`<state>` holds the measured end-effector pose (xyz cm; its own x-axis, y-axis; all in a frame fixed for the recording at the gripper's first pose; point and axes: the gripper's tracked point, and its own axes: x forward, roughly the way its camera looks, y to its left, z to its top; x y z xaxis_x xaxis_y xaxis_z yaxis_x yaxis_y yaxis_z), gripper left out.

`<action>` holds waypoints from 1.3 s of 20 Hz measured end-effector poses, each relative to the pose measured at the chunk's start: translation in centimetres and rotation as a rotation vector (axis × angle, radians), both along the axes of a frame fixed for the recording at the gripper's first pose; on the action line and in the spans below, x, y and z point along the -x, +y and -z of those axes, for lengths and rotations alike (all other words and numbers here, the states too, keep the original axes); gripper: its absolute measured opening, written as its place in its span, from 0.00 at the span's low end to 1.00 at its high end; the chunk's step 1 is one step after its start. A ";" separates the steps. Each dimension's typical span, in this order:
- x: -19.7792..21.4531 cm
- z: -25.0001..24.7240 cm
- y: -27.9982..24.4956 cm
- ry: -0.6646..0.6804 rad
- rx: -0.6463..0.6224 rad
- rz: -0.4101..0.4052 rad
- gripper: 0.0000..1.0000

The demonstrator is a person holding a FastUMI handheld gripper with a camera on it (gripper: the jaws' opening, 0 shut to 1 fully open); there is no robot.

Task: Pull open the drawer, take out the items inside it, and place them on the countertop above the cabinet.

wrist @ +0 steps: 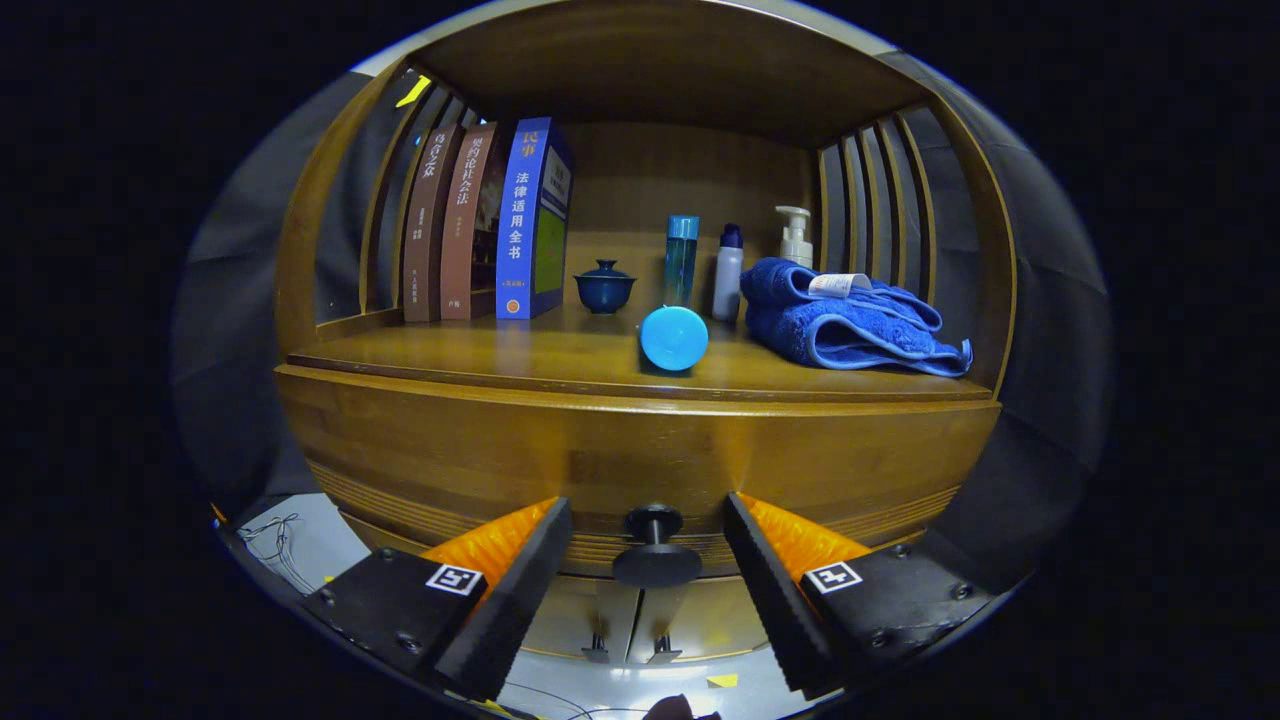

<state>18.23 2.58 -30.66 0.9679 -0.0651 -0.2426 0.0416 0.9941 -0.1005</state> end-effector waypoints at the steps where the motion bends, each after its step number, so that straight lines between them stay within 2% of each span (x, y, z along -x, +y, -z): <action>1: 0.0 -1.0 0.0 -0.022 0.018 -0.003 1.00; 6: 0.9 -7.8 1.2 -0.125 0.052 -0.041 0.99; 16: 7.5 -21.8 2.0 -0.262 -0.059 -0.048 0.99; 23: 13.4 -27.1 2.2 -0.297 -0.103 -0.046 0.99; 26: 16.5 -28.6 1.9 -0.305 -0.075 -0.042 0.99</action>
<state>1.73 4.48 -2.07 0.9982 -0.0164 0.0571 0.0173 0.9997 -0.0157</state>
